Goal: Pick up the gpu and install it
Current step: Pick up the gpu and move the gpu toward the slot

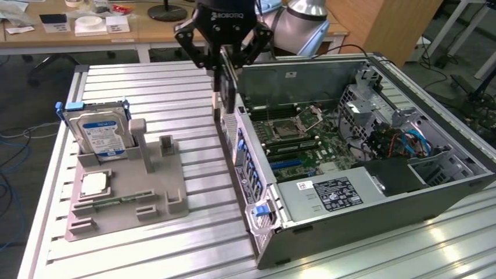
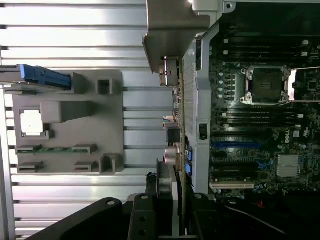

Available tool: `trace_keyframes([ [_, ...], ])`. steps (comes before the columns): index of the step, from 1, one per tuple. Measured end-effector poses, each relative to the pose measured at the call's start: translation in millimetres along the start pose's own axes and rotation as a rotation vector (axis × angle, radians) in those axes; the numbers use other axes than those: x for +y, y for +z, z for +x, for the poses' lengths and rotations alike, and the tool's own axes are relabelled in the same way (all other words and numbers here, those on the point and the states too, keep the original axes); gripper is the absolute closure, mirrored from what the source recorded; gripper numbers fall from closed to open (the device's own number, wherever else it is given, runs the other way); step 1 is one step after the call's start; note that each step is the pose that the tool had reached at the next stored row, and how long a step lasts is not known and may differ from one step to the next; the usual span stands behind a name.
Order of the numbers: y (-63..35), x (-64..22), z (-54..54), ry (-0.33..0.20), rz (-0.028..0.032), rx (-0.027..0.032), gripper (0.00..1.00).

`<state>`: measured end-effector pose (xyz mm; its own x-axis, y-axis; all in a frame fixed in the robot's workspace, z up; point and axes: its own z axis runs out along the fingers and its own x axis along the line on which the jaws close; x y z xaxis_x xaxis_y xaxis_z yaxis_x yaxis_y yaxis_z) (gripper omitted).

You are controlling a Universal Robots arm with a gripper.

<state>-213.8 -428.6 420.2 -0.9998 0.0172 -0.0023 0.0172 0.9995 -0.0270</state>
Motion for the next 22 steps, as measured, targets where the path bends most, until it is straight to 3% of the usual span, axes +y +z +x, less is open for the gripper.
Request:
trace_keyframes([
  [18,0.4,1.2,-69.5,0.000,-0.0005,0.0000,0.72],
  [22,0.6,1.5,-86.0,0.000,-0.0016,0.0049,0.72],
])
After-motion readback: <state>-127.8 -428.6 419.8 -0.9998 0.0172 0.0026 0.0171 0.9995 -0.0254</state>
